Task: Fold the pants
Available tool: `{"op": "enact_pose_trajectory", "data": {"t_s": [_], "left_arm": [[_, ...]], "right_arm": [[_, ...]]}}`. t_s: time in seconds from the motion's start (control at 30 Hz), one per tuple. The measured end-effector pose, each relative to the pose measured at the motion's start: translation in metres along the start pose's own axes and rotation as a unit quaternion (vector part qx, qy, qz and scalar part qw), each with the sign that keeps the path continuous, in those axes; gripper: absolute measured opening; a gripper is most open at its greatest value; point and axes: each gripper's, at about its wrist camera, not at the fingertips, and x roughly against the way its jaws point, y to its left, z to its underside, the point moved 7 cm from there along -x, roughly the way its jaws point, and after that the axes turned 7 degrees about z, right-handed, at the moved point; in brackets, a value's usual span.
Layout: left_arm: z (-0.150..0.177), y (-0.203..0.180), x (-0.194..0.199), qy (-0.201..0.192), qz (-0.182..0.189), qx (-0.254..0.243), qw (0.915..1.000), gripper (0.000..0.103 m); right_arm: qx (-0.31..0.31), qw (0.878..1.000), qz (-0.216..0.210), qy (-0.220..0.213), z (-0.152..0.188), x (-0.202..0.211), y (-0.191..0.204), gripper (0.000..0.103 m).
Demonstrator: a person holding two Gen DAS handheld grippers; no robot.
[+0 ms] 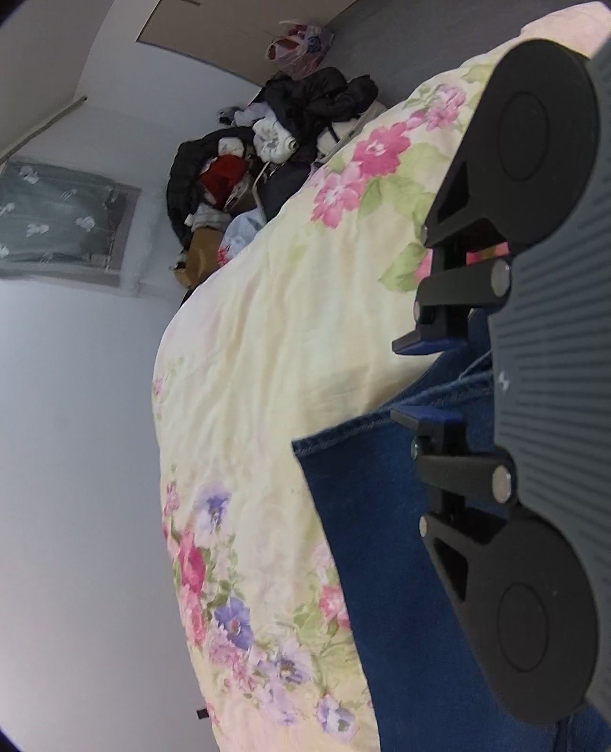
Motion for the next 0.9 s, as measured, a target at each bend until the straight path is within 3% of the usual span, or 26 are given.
{"op": "enact_pose_trajectory", "data": {"t_s": [0.17, 0.37, 0.53, 0.6, 0.73, 0.9], "left_arm": [[0.012, -0.016, -0.033, 0.052, -0.014, -0.068, 0.9963, 0.022], [0.024, -0.017, -0.065, 0.102, -0.031, -0.101, 0.9892, 0.022], [0.021, -0.017, -0.039, 0.099, -0.034, -0.110, 0.9884, 0.021], [0.022, -0.023, -0.020, 0.093, -0.017, -0.128, 0.9872, 0.021], [0.037, -0.041, 0.018, 0.096, 0.032, -0.157, 0.9825, 0.021], [0.068, -0.063, 0.025, 0.126, 0.051, -0.193, 0.9718, 0.020]], "right_arm": [[0.048, 0.999, -0.017, 0.016, 0.013, -0.020, 0.037, 0.012], [0.037, 0.998, -0.014, 0.057, 0.045, -0.053, 0.032, 0.006], [0.042, 0.997, -0.008, 0.064, 0.044, -0.054, 0.033, 0.006], [0.043, 0.997, -0.003, 0.061, 0.041, -0.047, 0.033, 0.007], [0.042, 0.999, -0.020, 0.014, 0.035, -0.015, 0.034, 0.007], [0.073, 0.997, -0.039, 0.000, 0.044, 0.004, 0.043, 0.007]]}}
